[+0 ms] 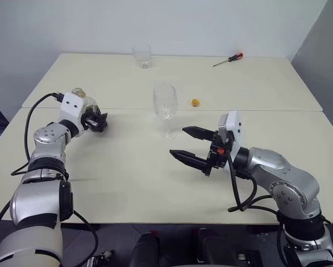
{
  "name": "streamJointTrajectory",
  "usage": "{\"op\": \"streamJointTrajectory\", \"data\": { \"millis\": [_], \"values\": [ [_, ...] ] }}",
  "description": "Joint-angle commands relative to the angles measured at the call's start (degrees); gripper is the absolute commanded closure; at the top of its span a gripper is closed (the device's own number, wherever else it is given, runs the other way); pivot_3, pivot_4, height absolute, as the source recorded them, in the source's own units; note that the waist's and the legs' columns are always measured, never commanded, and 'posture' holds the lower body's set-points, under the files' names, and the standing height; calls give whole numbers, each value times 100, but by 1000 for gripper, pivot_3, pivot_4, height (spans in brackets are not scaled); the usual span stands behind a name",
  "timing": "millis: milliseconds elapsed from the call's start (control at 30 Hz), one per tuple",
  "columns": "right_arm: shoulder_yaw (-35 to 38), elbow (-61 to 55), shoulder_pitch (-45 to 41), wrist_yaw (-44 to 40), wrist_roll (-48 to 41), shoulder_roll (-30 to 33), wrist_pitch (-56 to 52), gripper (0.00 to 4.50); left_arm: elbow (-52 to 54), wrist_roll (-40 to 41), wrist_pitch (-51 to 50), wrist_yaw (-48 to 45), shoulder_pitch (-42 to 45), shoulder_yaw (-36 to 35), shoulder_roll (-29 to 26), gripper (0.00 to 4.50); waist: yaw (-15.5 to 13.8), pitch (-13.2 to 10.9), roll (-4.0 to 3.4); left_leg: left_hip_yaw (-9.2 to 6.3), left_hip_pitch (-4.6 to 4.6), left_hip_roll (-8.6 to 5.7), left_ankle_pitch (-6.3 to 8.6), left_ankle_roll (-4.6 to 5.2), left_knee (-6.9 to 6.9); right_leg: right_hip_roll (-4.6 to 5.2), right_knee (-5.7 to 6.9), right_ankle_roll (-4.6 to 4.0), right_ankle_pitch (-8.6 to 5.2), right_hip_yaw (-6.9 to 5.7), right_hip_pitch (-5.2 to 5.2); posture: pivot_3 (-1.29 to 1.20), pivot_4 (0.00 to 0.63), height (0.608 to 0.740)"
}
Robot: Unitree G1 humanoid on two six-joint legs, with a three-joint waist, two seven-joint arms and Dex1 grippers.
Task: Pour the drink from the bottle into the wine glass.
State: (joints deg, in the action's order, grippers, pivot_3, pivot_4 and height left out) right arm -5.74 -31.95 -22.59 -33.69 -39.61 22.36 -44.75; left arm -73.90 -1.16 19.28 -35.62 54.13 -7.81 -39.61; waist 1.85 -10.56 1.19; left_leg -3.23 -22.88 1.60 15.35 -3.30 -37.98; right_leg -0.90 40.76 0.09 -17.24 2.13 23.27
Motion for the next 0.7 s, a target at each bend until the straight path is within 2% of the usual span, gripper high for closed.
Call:
{"op": "streamJointTrajectory", "data": {
  "millis": [33, 67, 233, 267, 600, 700],
  "values": [
    [41, -212, -72, -6, -130, -8, 47, 0, 45, 43, 40, -38, 134, -80, -39, 395, 0, 0, 0, 0, 0, 0, 0, 0, 0, 0, 0, 0, 0, 0, 0, 0, 150, 740],
    [41, -210, -73, -7, -130, -8, 47, 0, 44, 52, 31, -57, 137, -85, -35, 589, 0, 0, 0, 0, 0, 0, 0, 0, 0, 0, 0, 0, 0, 0, 0, 0, 150, 740],
    [42, -197, -79, -7, -130, -8, 43, 0, 15, 143, -247, -124, 150, -167, -17, 2271, 2, 0, 1, 1, 0, 0, 0, 0, -1, 0, 2, 0, 0, 0, 0, 0, 150, 740],
    [43, -195, -79, -7, -129, -10, 44, 0, 19, 157, -294, -152, 143, -183, -14, 2454, 5, 0, 1, 0, 0, 0, 0, 0, -1, 0, 1, 0, 0, -1, 0, 0, 150, 740],
    [22, -166, -97, -7, -119, -42, 56, 0, 78, 153, -252, -181, 102, -229, -31, 2454, 9, 1, 1, 3, 2, 1, 0, 0, -1, 0, 3, 0, 0, -1, 1, 0, 150, 740],
    [19, -170, -93, -2, -116, -49, 51, 0, 81, 230, -268, -244, 123, -296, -30, 2913, 7, 1, 1, 2, 1, 2, 0, 0, -1, 0, 4, -1, 0, 0, 1, 0, 150, 740]
  ]
}}
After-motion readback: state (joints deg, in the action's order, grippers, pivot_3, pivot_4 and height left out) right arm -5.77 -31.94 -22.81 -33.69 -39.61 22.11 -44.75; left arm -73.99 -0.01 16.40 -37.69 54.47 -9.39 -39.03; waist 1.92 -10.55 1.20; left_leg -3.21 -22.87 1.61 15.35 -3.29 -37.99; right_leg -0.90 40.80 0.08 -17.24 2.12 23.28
